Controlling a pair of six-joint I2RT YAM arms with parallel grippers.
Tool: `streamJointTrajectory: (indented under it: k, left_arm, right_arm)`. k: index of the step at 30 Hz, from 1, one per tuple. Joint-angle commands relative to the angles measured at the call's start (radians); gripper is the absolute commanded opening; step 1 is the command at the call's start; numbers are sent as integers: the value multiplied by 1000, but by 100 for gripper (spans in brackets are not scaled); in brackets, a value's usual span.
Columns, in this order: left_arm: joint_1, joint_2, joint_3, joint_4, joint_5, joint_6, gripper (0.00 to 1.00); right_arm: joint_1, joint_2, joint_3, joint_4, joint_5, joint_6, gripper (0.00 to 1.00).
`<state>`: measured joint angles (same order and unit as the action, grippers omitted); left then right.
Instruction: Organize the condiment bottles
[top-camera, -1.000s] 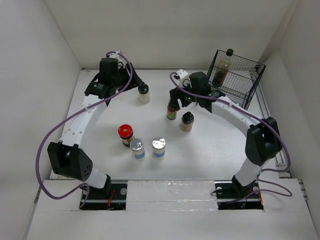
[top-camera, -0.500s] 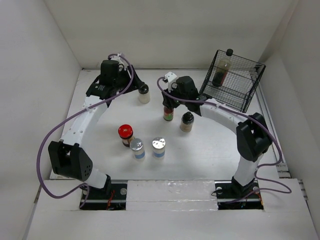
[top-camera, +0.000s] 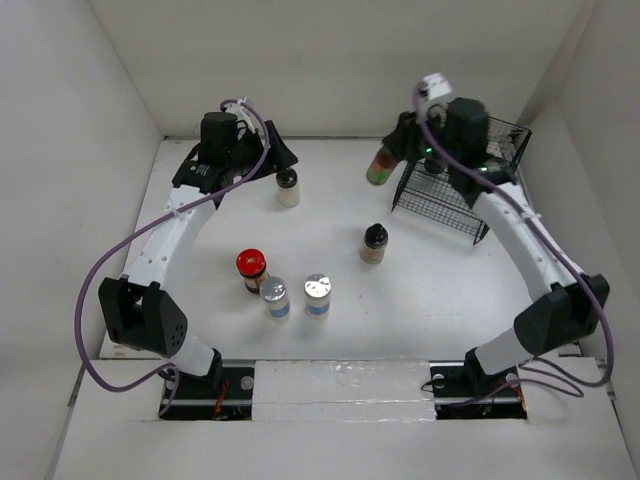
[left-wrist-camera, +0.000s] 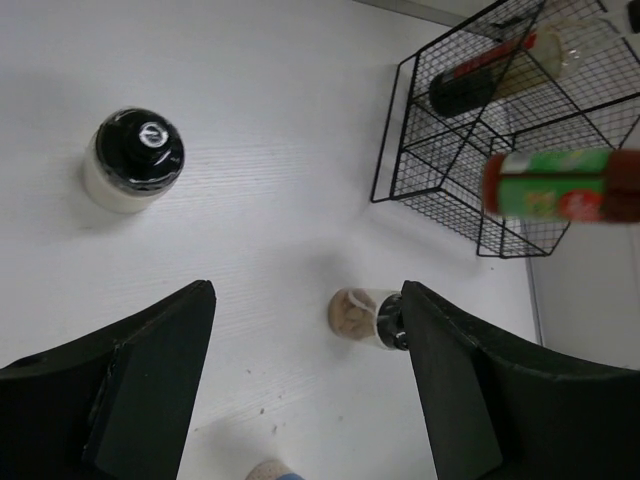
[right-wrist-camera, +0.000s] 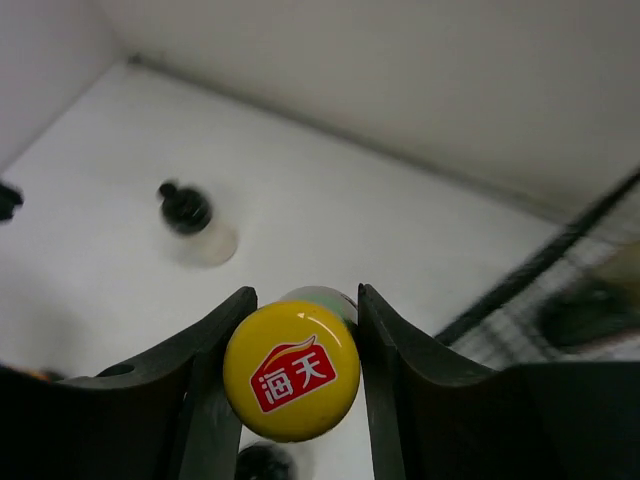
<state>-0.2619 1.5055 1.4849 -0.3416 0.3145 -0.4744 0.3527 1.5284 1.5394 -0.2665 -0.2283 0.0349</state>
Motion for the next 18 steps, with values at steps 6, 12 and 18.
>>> streamJointTrajectory:
  k: [6,12,18]
  left_arm:
    - [-91,28,89,75,51,-12,72]
    - [-192,59,109,32,-21,52,72]
    - [-321,59,173,1,-144,144,74]
  right_arm:
    - [-365,-24,275,-23,-8,16,5]
    - [-535,128,414,10,-8,34,3]
    - [-577,266,576,0,6,23,3]
